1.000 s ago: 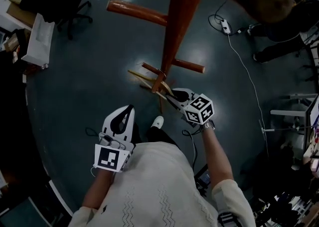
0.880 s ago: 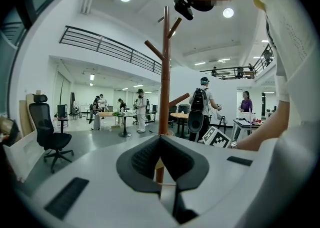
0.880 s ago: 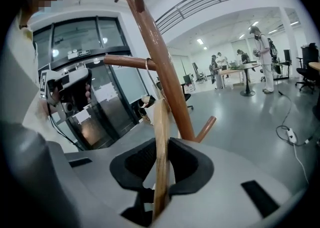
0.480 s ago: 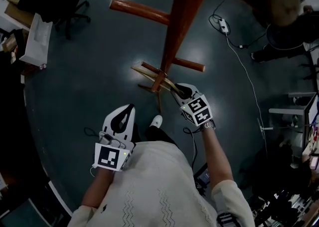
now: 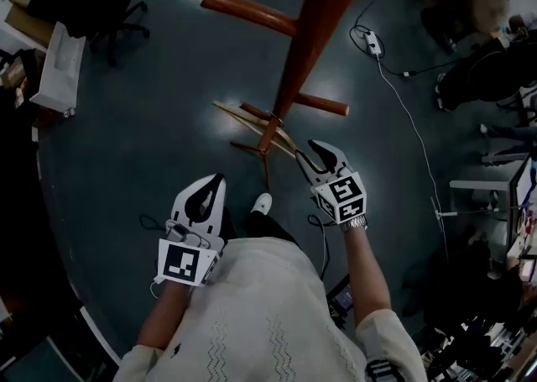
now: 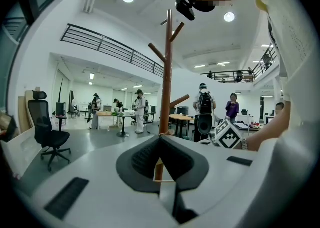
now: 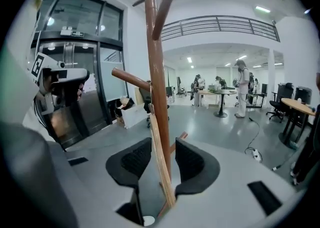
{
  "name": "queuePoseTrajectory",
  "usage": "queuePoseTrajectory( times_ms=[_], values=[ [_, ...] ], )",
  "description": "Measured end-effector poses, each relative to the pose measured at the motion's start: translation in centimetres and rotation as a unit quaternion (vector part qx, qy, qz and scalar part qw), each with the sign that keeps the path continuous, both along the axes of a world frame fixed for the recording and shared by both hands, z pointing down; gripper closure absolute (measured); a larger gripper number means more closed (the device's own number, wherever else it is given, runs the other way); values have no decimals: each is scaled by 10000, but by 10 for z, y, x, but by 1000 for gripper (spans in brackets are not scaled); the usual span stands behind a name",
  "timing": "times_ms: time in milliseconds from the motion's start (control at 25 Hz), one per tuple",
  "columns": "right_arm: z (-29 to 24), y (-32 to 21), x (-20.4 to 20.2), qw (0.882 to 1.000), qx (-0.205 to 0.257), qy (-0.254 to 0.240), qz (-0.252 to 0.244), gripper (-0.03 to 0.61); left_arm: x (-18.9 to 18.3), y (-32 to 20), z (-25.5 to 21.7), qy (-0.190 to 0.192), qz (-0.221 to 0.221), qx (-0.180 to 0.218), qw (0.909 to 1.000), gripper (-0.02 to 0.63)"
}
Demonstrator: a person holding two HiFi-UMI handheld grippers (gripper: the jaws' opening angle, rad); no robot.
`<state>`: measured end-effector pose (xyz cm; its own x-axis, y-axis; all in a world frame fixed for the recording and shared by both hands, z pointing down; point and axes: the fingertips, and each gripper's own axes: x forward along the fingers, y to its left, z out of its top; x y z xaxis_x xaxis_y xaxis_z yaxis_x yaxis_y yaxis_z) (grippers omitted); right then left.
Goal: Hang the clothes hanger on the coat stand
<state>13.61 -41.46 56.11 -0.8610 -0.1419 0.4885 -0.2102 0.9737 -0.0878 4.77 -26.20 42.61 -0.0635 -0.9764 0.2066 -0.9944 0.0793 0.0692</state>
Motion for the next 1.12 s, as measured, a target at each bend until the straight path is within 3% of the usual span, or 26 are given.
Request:
queuePoseTrajectory(
  times_ms=[160, 320, 440, 760, 1120],
  values=[
    [-29, 11, 1, 9991, 109, -307, 253, 440, -11, 8, 2, 13, -14, 17, 10000, 601],
    [-66, 35, -4, 9937, -263, -930, 565, 444, -27, 13, 0, 43, 50, 100, 9999, 601],
    [-91, 61, -10, 9872, -495, -1272, 824, 550, -37, 17, 0, 106, 254, 151, 9995, 601],
    [-126, 115, -17, 9653, -1025, -1616, 1780, 560, -34, 24, -11, 250, 912, 305, 9951, 601],
    [-139, 192, -62, 9667, -124, -1101, 2309, 560, -56, 69, -21, 571, 1216, 670, 9887, 601]
  ],
)
